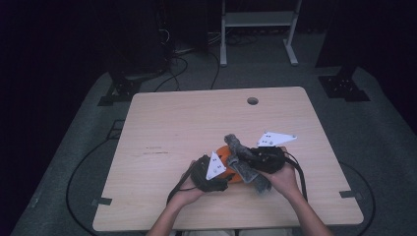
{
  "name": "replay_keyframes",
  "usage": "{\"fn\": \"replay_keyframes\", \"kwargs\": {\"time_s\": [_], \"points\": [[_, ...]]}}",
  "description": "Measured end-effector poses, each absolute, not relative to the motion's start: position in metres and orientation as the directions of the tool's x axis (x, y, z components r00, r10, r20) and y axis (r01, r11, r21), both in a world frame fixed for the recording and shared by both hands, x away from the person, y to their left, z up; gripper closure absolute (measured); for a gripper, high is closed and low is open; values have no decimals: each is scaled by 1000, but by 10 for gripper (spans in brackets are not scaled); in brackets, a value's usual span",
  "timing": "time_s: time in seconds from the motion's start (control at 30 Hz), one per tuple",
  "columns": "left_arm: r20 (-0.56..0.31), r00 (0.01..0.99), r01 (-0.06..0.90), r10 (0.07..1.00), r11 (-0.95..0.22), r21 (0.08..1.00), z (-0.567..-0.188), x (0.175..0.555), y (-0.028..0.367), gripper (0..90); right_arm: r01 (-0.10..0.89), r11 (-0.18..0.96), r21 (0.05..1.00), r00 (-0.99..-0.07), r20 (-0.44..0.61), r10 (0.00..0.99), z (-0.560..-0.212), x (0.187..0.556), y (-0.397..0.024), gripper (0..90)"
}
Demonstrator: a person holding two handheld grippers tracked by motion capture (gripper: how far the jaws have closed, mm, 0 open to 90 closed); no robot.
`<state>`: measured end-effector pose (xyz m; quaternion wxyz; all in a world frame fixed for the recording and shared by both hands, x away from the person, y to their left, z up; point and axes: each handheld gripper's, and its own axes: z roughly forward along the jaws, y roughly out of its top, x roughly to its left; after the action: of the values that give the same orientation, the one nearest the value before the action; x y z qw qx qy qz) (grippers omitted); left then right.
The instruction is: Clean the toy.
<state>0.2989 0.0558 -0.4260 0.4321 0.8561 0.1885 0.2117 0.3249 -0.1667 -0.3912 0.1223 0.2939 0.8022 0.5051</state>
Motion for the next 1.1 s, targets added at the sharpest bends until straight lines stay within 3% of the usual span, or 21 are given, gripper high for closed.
{"fn": "replay_keyframes", "kwargs": {"time_s": [0.13, 0.2, 0.47, 0.8, 0.97, 1.1], "points": [[57, 884, 182, 463, -455, 872, -417, 303, 66, 262, 361, 327, 873, -812, 122, 571, -398, 320, -180, 762], [27, 887, 182, 460, -404, 896, -413, 306, 71, 258, 355, 347, 868, -823, 115, 556, -404, 313, -187, 761], [22, 898, 220, 439, -494, 841, -428, 306, 61, 261, 409, 325, 853, -802, 166, 573, -419, 308, -217, 757], [68, 923, 138, 380, -488, 862, -400, 315, 51, 214, 422, 371, 827, -832, 191, 521, -425, 299, -230, 757], [-16, 933, 227, 359, -554, 801, -410, 336, 31, 184, 435, 351, 829, -827, 213, 521, -425, 299, -242, 755], [-16, 921, 245, 389, -548, 800, -422, 329, 27, 208, 455, 316, 832, -799, 226, 558, -425, 298, -260, 752]]}}
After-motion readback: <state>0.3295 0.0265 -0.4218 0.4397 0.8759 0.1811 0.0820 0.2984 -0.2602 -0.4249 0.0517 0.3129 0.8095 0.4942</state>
